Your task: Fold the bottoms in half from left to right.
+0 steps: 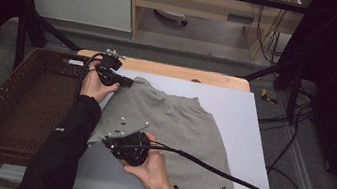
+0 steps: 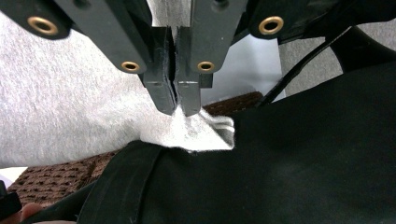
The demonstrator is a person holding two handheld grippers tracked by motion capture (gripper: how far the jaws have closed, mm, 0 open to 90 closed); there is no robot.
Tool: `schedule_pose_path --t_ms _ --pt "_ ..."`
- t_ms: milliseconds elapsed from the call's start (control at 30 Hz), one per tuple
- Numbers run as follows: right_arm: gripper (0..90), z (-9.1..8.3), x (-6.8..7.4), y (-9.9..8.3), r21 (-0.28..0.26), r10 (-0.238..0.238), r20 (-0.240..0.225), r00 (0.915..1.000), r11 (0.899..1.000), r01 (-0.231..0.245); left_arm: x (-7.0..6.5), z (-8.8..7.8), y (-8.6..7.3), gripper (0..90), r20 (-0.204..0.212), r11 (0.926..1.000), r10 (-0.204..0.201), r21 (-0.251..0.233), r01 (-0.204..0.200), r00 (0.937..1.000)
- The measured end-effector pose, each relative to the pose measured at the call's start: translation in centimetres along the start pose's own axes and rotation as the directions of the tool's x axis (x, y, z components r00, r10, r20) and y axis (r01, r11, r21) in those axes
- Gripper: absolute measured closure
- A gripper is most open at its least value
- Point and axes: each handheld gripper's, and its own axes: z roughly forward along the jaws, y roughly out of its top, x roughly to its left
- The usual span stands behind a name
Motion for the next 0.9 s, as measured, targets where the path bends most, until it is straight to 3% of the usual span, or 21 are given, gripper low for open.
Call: schedule_pose_path --t_ms 567,900 --pt "88.1 -0.6 0.5 1.0 -0.039 -0.008 0.002 1.0000 0.999 0.008 -0.4 -2.0 0.9 85.2 -0.021 0.9997 0.022 -0.013 -0.023 0.9995" --pt "88.1 -0.3 0.8 1.6 -0.041 -0.018 -0.001 0.9998 0.999 0.018 0.0 -3.0 0.9 85.2 -0.022 0.9994 0.011 -0.032 -0.012 0.9997"
